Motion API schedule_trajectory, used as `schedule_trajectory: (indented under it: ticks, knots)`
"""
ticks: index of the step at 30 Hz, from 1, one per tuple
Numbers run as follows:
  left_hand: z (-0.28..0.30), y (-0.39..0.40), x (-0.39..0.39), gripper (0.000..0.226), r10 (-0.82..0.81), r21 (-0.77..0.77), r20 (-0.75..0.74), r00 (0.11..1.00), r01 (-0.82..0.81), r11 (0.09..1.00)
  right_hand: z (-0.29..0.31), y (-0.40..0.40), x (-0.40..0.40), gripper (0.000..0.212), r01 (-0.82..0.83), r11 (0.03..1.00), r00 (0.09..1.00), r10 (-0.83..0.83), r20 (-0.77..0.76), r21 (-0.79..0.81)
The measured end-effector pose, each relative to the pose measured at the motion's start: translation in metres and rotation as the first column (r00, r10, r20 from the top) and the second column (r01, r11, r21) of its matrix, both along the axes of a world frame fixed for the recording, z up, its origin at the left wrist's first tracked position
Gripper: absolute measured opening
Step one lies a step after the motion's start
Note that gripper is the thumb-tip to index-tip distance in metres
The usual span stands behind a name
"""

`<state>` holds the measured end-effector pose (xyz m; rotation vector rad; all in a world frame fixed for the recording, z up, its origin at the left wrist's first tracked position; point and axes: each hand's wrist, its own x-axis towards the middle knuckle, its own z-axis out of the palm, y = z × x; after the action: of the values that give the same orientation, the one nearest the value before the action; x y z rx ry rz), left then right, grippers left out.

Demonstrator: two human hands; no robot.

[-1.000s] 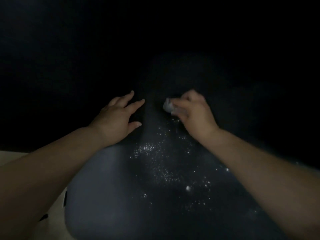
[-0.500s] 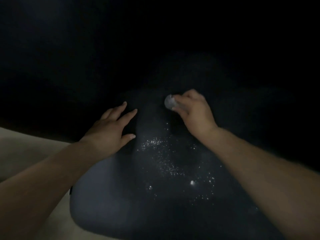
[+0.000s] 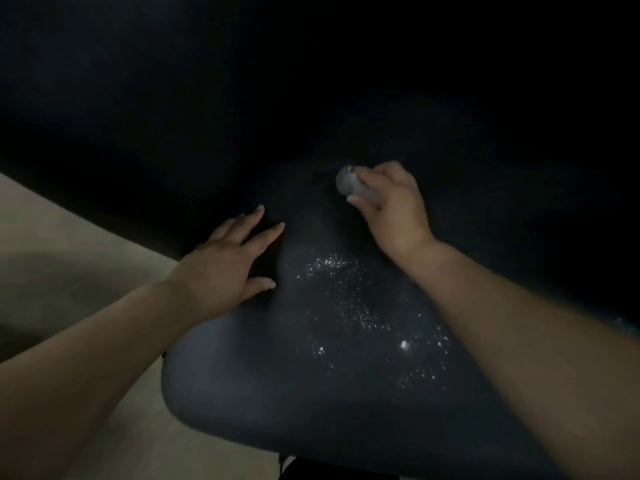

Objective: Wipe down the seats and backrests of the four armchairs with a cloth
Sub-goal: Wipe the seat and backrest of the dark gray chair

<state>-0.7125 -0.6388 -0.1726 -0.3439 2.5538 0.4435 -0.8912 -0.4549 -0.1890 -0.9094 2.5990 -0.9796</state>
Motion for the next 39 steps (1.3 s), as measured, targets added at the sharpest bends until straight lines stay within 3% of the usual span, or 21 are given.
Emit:
schedule_trajectory:
  ticks: [3,6,8,11,15,20,23,26,32,36,39]
  knots:
    - [0.001,0.002,0.005,0.085,0.0,0.002,-0.002,1.0,0.0,1.0,0.003,0.024,0.042,0.031,-0.184,0.983,0.983,0.184,0.004,-0.008]
    - [0.005,0.004,0.01,0.085,-0.011,0.007,0.029,1.0,0.01,1.0,0.01,0.045,0.057,0.031,-0.321,0.947,0.939,0.321,0.125,-0.018]
    - [0.007,0.006,0.014,0.086,-0.009,0.007,0.04,0.999,0.008,1.0,0.013,0.039,0.046,0.027,-0.194,0.977,0.959,0.207,0.193,-0.083]
    - [0.006,0.01,0.018,0.086,0.017,0.017,0.025,1.0,-0.018,1.0,0.013,0.012,0.018,0.03,-0.039,0.994,0.989,0.053,0.141,-0.101]
    - [0.0,0.012,0.022,0.085,0.032,0.027,-0.03,0.999,-0.032,0.999,0.001,-0.008,0.023,0.033,-0.134,0.991,0.989,0.133,0.064,0.014]
    - [-0.001,0.01,0.025,0.085,0.026,0.033,-0.041,0.999,-0.025,0.999,0.003,0.025,0.067,0.033,-0.351,0.937,0.93,0.348,0.123,0.002]
    - [0.0,0.008,0.028,0.085,0.037,0.05,-0.041,0.998,-0.035,0.998,0.004,0.02,0.064,0.03,-0.213,0.973,0.951,0.227,0.209,-0.084]
    - [-0.003,0.009,0.029,0.085,0.048,0.07,-0.076,0.996,-0.042,0.997,0.007,-0.01,0.043,0.028,-0.096,0.983,0.983,0.118,0.144,-0.153]
    - [-0.009,0.01,0.032,0.094,0.065,0.076,-0.111,0.992,-0.056,0.995,0.004,-0.021,0.059,0.029,-0.408,0.913,0.912,0.407,0.046,0.019]
    - [-0.004,0.011,0.034,0.1,0.039,0.058,-0.073,0.997,-0.035,0.998,0.012,0.021,0.075,0.031,-0.604,0.796,0.789,0.59,0.168,0.043]
    - [-0.001,0.013,0.033,0.102,0.043,0.082,-0.04,0.998,-0.04,0.996,0.013,0.023,0.065,0.028,-0.554,0.832,0.8,0.533,0.275,0.0]
